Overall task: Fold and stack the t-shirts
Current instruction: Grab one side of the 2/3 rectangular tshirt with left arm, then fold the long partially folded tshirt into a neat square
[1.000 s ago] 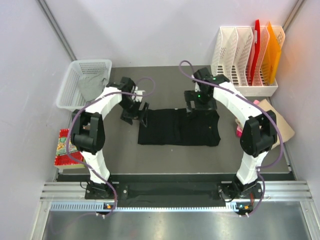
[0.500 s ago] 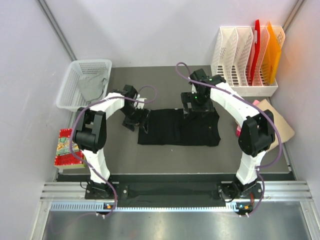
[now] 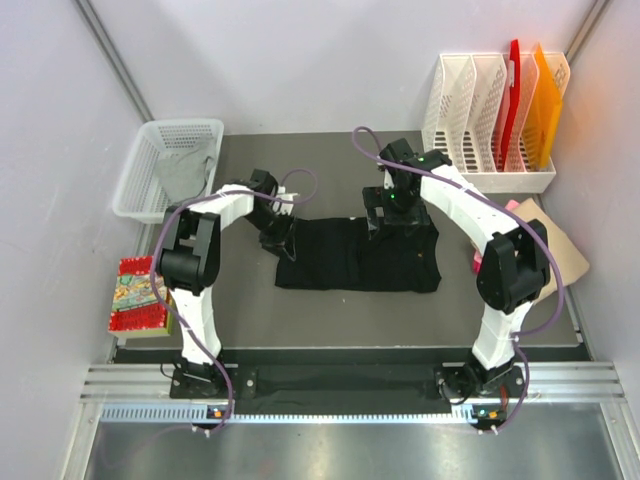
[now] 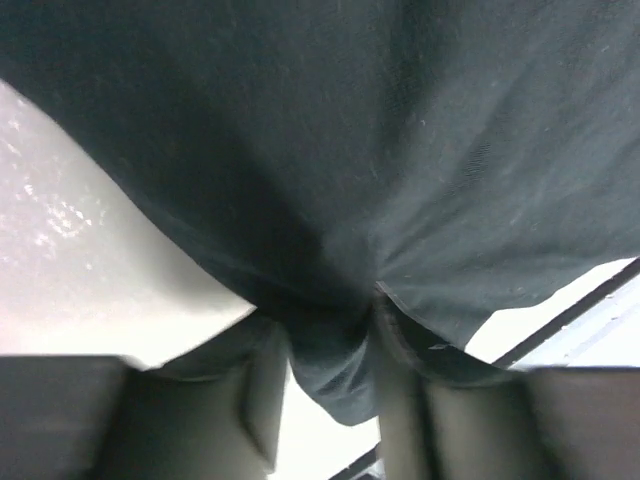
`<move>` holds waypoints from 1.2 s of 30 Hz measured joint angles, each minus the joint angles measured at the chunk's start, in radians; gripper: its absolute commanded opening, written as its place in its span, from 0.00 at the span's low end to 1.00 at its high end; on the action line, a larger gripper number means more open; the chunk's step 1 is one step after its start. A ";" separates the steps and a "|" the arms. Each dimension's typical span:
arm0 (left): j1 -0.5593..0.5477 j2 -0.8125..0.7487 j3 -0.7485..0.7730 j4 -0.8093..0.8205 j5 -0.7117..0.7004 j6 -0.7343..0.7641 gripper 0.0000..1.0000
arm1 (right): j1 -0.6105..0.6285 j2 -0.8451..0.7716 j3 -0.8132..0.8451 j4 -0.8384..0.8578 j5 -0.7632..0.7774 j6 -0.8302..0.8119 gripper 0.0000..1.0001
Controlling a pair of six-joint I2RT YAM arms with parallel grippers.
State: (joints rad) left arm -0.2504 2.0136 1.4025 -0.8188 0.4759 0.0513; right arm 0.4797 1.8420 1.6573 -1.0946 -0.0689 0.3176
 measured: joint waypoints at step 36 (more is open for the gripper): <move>0.092 -0.083 0.483 -0.495 -0.182 0.261 0.00 | -0.006 -0.021 -0.103 0.048 -0.016 0.000 1.00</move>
State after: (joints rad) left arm -0.1589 1.9305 1.8858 -1.3136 0.2939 0.3119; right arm 0.4736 1.8206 1.5547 -1.0466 -0.0845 0.3180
